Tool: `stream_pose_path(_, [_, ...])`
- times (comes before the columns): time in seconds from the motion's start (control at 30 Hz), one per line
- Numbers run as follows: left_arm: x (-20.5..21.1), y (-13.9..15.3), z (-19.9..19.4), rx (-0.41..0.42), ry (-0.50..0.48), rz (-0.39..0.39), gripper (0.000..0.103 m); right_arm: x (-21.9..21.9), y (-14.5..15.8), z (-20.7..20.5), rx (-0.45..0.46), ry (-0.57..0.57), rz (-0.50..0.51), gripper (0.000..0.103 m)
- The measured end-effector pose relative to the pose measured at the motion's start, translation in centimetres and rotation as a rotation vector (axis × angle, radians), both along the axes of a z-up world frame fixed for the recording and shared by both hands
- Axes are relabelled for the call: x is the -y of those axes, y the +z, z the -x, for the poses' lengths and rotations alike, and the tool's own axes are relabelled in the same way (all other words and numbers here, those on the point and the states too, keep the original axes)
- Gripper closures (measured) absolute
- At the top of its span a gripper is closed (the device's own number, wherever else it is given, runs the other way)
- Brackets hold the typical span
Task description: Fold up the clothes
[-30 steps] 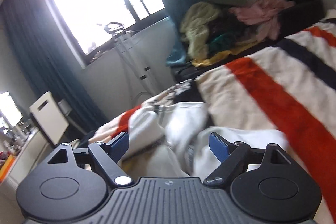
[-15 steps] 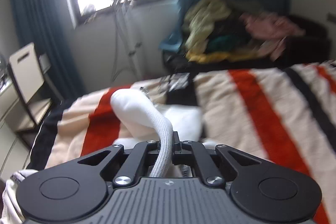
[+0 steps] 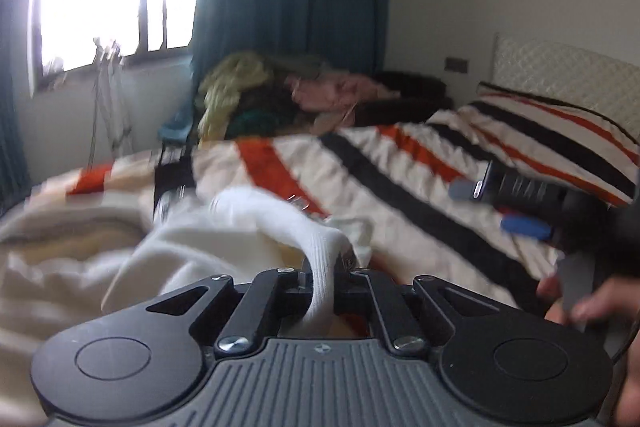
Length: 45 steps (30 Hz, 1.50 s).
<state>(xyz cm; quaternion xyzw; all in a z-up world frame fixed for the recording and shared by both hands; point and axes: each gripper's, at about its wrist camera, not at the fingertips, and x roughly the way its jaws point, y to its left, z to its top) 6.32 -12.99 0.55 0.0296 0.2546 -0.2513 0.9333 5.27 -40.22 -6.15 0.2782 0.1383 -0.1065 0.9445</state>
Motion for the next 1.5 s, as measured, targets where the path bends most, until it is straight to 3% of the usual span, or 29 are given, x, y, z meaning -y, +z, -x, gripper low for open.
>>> stream_pose_path(0.1, [-1.9, -3.0, 1.7, -0.104, 0.019, 0.055, 0.076, -1.0, 0.1, 0.2, -0.023, 0.058, 0.016, 0.016])
stream_pose_path(0.17, [-3.7, -3.6, 2.2, -0.102, 0.052, 0.089, 0.055, -1.9, -0.3, -0.3, -0.045, 0.102, 0.027, 0.016])
stream_pose_path(0.4, [-8.8, -2.1, 3.6, 0.002, 0.210, 0.171, 0.035, -4.7, -1.3, -2.0, -0.080, 0.254, 0.031, 0.016])
stream_pose_path(0.6, [-11.0, -1.5, 3.0, 0.075, 0.406, 0.173, 0.028, -8.4, -1.0, -4.5, -0.039, 0.372, 0.077, 0.021])
stream_pose_path(0.8, [-13.0, -1.6, 2.4, 0.086, 0.548, 0.189, 0.027, -11.8, -3.5, -8.0, -0.065, 0.438, 0.126, 0.021])
stream_pose_path(1.0, [-13.4, -2.5, 1.9, 0.050, 0.557, 0.181, 0.027, -13.0, -5.6, -9.5, -0.054, 0.452, 0.120, 0.021])
stream_pose_path(1.2, [-12.8, -3.6, 1.1, 0.014, 0.548, 0.149, 0.027, -13.3, -5.6, -9.5, -0.081, 0.436, 0.152, 0.025])
stream_pose_path(1.33, [-12.6, -4.6, 0.6, -0.026, 0.550, 0.155, 0.027, -12.9, -5.9, -9.6, -0.116, 0.381, 0.172, 0.042])
stream_pose_path(1.43, [-12.4, -5.0, 0.4, -0.028, 0.558, 0.141, 0.027, -12.4, -6.3, -9.6, -0.141, 0.358, 0.170, 0.064])
stream_pose_path(1.5, [-12.3, -5.2, 0.3, -0.028, 0.562, 0.128, 0.027, -12.0, -6.2, -9.5, -0.141, 0.356, 0.155, 0.084])
